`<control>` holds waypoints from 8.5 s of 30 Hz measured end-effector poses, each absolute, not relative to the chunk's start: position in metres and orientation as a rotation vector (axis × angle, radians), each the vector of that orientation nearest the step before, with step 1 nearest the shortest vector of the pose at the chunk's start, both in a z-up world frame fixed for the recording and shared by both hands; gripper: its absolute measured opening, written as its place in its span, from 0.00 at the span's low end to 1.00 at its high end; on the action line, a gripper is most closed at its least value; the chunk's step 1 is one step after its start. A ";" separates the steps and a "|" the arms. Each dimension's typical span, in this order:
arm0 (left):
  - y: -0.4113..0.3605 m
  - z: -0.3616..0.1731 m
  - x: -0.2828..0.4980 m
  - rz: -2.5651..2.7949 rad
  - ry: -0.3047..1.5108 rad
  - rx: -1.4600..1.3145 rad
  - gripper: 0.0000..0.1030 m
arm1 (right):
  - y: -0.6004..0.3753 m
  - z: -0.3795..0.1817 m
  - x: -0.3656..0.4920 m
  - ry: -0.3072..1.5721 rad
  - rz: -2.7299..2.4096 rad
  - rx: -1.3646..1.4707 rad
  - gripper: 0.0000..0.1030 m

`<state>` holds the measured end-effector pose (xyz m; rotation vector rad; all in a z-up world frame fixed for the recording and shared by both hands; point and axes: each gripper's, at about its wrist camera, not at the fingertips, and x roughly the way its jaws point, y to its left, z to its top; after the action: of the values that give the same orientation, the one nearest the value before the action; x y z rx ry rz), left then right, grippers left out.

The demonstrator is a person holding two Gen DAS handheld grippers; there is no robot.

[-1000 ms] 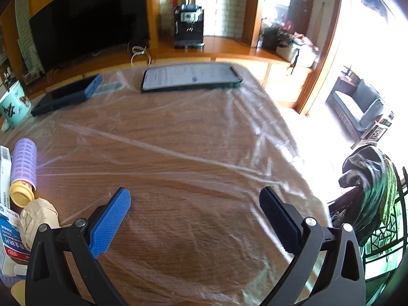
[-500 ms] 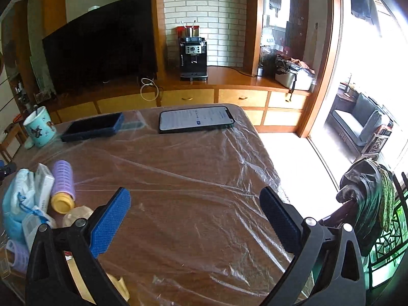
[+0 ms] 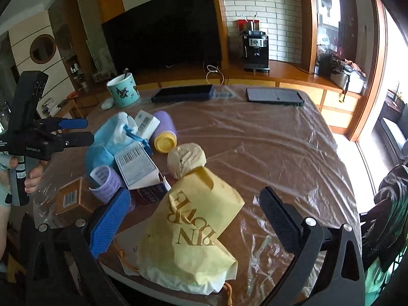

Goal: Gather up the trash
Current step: 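Grasp the yellow 'IN LOVE' paper bag with the right tool while the left tool grasps the blue cloth bag, then carry both held bags off the table over the black trash bin, then open both tools to drop the bags into the trash bin, then grasp the cardboard barcode box with the left tool while the right tool grasps the white plastic box, then carry both held boxes off the table over the trash bin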

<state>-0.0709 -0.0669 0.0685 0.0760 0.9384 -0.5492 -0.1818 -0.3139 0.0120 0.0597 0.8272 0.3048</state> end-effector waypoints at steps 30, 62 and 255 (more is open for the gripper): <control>-0.045 0.047 -0.047 -0.593 0.991 -0.104 0.62 | -0.314 -0.007 -0.131 0.850 0.293 0.169 0.57; -0.028 0.131 -0.203 -0.395 0.656 -0.001 0.62 | -0.286 0.073 -0.230 0.647 0.491 0.064 0.57; -0.059 0.030 -0.181 -0.409 0.798 0.063 0.48 | -0.268 -0.024 -0.195 0.821 0.183 0.028 0.53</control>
<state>-0.1811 -0.0587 0.0296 0.0629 0.7978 -0.4091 -0.1945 -0.2681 -0.0240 0.0281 0.8213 0.1829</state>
